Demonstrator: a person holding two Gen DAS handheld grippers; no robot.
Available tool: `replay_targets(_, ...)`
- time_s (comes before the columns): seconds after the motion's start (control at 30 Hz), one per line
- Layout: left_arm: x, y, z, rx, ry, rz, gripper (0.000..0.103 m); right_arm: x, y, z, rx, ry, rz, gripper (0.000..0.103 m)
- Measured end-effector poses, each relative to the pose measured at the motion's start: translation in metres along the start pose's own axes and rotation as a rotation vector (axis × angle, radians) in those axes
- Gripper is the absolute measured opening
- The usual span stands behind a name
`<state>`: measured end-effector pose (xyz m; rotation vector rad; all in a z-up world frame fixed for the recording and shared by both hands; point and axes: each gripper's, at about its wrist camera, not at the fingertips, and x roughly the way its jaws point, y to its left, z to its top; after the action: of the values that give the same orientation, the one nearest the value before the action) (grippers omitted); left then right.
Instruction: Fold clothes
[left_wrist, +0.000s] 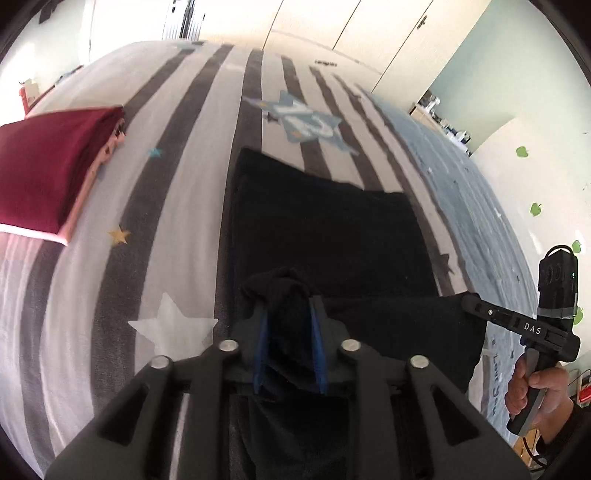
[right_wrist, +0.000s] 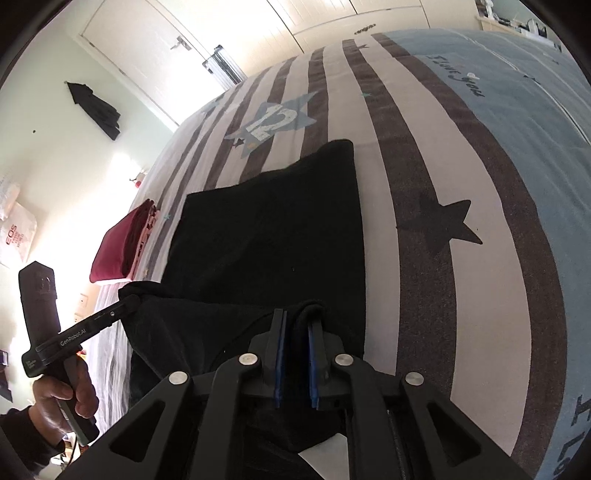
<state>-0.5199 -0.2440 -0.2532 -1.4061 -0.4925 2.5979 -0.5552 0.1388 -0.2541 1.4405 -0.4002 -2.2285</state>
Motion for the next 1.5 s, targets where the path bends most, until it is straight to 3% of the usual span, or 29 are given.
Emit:
replay_targets(0.03,-0.01,-0.001,0.0,0.004,-0.034,0.013,0.045,-0.007,-0.001,-0.001,0.0,-0.001,0.017,0.02)
replay_targets(0.07,-0.02,-0.002,-0.001,0.007,-0.067,0.023,0.071,-0.013,-0.001,-0.002,0.0,-0.003,0.033,0.027)
replay_targets(0.1,-0.029,-0.001,-0.003,0.009,-0.094,0.018,0.081,-0.021,-0.002,-0.005,0.004,-0.005,0.045,0.034)
replay_targets(0.13,-0.038,0.0,-0.006,0.011,-0.12,0.014,0.081,-0.03,-0.002,-0.009,0.008,-0.017,0.042,0.047)
replay_targets(0.17,-0.046,0.0,-0.009,0.016,-0.143,0.013,0.081,-0.038,-0.002,-0.013,0.002,-0.037,0.032,0.052)
replay_targets(0.23,-0.053,-0.004,-0.02,0.069,-0.143,0.032,0.078,-0.054,0.001,-0.027,-0.025,-0.074,0.022,0.054)
replay_targets(0.4,-0.039,-0.027,-0.053,0.199,-0.054,0.044,0.027,-0.058,0.011,-0.074,-0.098,-0.077,-0.04,0.053)
replay_targets(0.53,-0.022,-0.038,-0.062,0.2,-0.016,0.006,0.027,-0.032,0.026,-0.103,-0.141,-0.011,-0.035,0.047)
replay_targets(0.7,0.015,-0.04,-0.056,0.224,0.03,0.062,0.027,-0.003,0.027,-0.088,-0.114,-0.04,-0.026,0.047)
replay_targets(0.83,0.032,-0.036,-0.033,0.207,0.015,0.07,0.027,0.016,0.023,-0.049,-0.104,-0.071,-0.047,0.047)
replay_targets(1.0,0.052,-0.031,0.01,0.192,-0.016,0.093,0.027,0.035,0.024,0.027,-0.151,-0.13,-0.061,0.047)
replay_targets(1.17,0.055,-0.018,0.04,0.131,-0.044,0.108,0.027,0.041,0.011,0.097,-0.065,-0.169,-0.054,0.047)
replay_targets(1.27,0.04,-0.011,0.041,0.124,-0.08,0.093,0.028,0.022,0.009,0.103,-0.075,-0.205,-0.034,0.048)
replay_targets(1.3,0.039,-0.009,0.039,0.135,-0.074,0.091,0.033,0.017,0.008,0.102,-0.085,-0.209,-0.036,0.048)
replay_targets(1.37,0.041,-0.006,0.032,0.171,-0.045,0.099,0.045,0.014,0.005,0.087,-0.12,-0.186,-0.07,0.048)
replay_targets(1.5,0.052,0.0,0.021,0.228,0.016,0.091,0.048,0.027,-0.008,0.048,-0.153,-0.11,-0.106,0.048)
